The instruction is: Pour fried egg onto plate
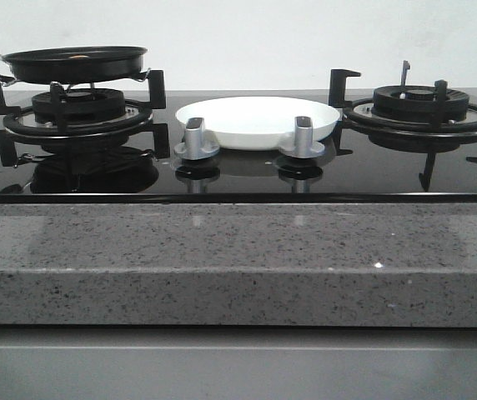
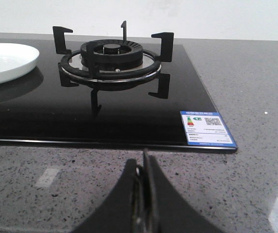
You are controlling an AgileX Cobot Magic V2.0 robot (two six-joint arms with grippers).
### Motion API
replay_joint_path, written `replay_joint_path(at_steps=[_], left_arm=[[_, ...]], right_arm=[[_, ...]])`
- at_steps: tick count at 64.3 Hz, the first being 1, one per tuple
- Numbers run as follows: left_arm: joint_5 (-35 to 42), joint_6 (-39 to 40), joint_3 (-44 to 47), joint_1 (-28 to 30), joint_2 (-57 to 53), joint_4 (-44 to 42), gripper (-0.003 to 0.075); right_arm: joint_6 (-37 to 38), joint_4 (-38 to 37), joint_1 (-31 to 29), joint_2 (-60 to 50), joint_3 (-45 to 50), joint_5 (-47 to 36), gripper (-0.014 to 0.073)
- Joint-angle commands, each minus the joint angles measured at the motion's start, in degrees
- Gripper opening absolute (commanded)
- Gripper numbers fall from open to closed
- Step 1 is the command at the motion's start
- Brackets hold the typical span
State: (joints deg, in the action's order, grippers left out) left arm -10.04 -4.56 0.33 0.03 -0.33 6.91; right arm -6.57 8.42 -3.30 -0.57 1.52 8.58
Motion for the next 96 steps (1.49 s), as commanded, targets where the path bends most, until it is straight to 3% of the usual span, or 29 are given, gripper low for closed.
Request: replay_joint_path(at_steps=[1, 68, 96], left_arm=[[4.87, 0.29, 0.39, -0.39, -0.98, 0.44, -0.0019], [4.87, 0.29, 0.39, -0.39, -0.98, 0.44, -0.0019], [12.61, 2.28, -0.81, -0.39, -0.98, 2.79, -0.0019]], right_arm=[[-0.51, -0.52, -0.33, -1.13, -0.21, -4.6, -0.0067], [-0.51, -0.52, -0.33, -1.13, -0.21, -4.6, -0.0067], [-0.51, 0.59, -0.33, -1.13, -0.52, -7.95, -0.0067]])
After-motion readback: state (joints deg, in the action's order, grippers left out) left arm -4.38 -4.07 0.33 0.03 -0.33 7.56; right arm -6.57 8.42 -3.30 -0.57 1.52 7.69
